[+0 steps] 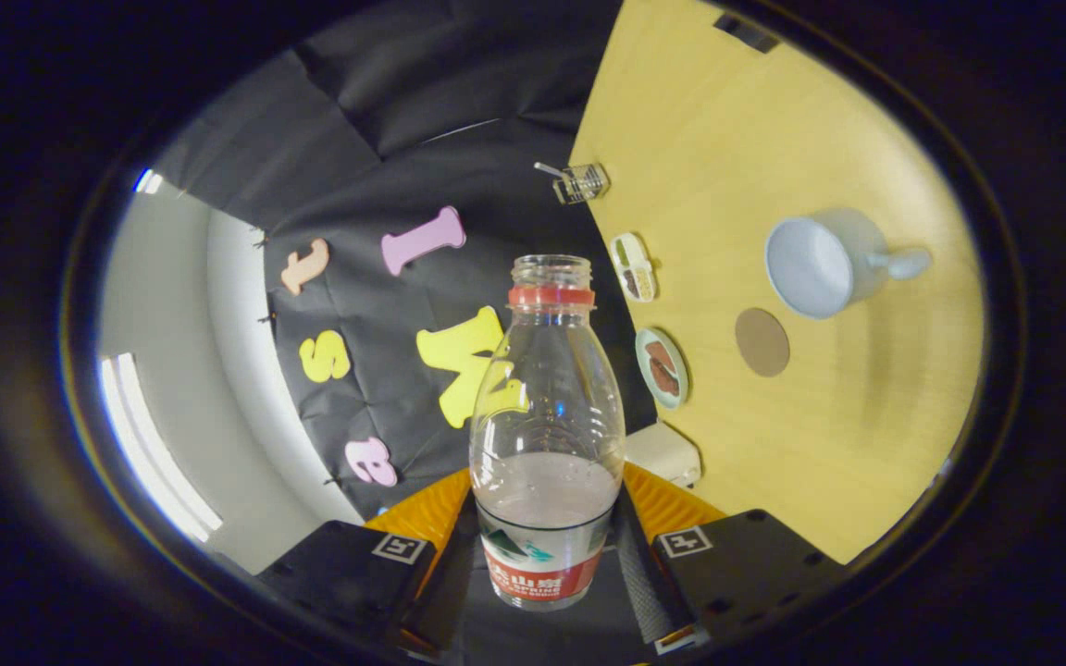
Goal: Take the bottle from table, then pour the juice into the cup, finally place the bottle on the coaster
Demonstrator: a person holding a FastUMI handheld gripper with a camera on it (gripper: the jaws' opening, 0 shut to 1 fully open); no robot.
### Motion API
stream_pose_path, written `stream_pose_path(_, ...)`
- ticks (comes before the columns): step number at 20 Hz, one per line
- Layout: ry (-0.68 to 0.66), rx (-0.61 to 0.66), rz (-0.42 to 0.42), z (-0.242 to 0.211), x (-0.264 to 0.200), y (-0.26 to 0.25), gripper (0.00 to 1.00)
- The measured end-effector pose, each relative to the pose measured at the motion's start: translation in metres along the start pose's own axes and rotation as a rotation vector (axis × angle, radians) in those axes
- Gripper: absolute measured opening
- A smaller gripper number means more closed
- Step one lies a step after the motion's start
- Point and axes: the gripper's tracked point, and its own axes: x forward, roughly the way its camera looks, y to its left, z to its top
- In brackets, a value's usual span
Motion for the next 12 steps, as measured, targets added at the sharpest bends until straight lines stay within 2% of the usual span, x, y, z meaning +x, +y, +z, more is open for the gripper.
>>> stream_pose_path(2, 0.001, -0.16, -0.034, 0.002, -0.006, -0.005, 0.76)
stream_pose_path(5, 0.015, -0.437, 0.013, 0.006, -0.014, 0.012, 0.76)
stream_pose_path(10, -0.009, -0.883, 0.014, 0.015, -0.013, 0.025, 0.76)
stream_pose_path(12, -0.011, -1.088, -0.016, 0.017, -0.012, 0.024, 0.76)
